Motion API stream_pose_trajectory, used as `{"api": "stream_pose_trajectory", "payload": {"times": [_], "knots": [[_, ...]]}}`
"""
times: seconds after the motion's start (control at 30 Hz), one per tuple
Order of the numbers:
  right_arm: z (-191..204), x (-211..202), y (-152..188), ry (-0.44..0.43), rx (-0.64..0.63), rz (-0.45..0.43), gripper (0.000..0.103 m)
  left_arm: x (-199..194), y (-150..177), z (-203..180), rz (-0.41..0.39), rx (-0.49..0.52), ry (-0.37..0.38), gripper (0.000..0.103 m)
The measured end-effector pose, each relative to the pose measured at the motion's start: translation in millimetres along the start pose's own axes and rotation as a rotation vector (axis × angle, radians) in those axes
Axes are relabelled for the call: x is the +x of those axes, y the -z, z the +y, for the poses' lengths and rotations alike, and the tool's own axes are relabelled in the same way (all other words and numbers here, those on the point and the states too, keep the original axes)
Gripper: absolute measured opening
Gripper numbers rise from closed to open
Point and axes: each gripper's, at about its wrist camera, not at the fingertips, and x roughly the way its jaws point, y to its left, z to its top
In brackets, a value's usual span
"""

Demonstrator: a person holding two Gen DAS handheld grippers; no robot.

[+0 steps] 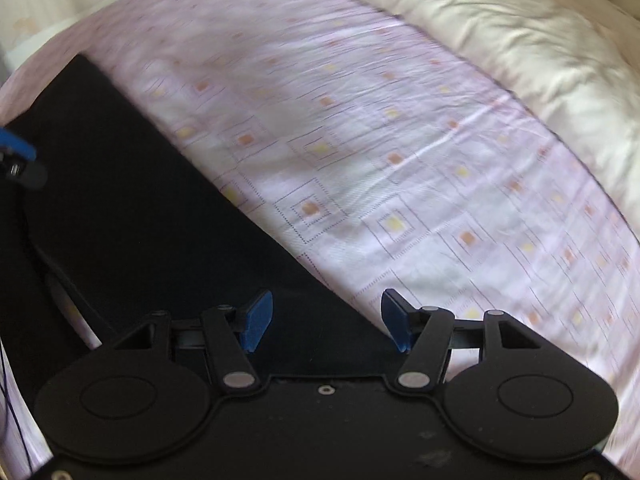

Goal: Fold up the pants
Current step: 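Close both grippers on the edge of the black pants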

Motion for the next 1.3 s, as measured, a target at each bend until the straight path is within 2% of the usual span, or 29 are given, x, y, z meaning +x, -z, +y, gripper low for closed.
{"api": "stream_pose_trajectory", "payload": {"times": [0.1,0.17,0.27,0.3,0.33,0.47,0.63,0.73,0.87,1.03,1.13,1.3], "knots": [[-5,21,-3,-0.099,-0.1,0.096,0.064,4,-2,1,0.012,0.001,0.015,0.034],[-8,24,-5,-0.142,-0.114,0.114,0.066,5,-3,2,0.013,0.002,0.031,0.034],[-11,22,-8,-0.162,-0.078,0.148,0.057,7,-5,0,0.013,0.003,0.054,0.034],[-11,20,-8,-0.152,-0.083,0.151,0.035,8,-6,-1,0.015,0.003,0.062,0.034],[-9,18,-7,-0.145,-0.083,0.155,0.005,8,-7,-3,0.017,0.002,0.071,0.034],[14,-10,9,-0.103,-0.088,0.11,0.004,8,-12,-9,0.021,-0.005,0.105,0.034],[70,-50,46,-0.056,-0.092,0.057,0.004,4,-20,-16,0.011,-0.02,0.151,0.034],[101,-55,68,-0.034,-0.058,0.055,0.004,3,-24,-19,0.015,-0.041,0.192,0.034],[128,-48,88,-0.009,0.008,0.055,0.005,13,-32,-19,0.062,-0.103,0.232,0.034],[136,-45,95,-0.004,0.083,0.044,0.005,29,-34,-20,0.124,-0.13,0.209,0.034],[137,-45,98,-0.004,0.113,0.036,0.005,32,-30,-21,0.132,-0.123,0.188,0.034],[121,-49,100,-0.016,0.163,0.023,0.005,47,-28,-21,0.175,-0.112,0.155,0.034]]}}
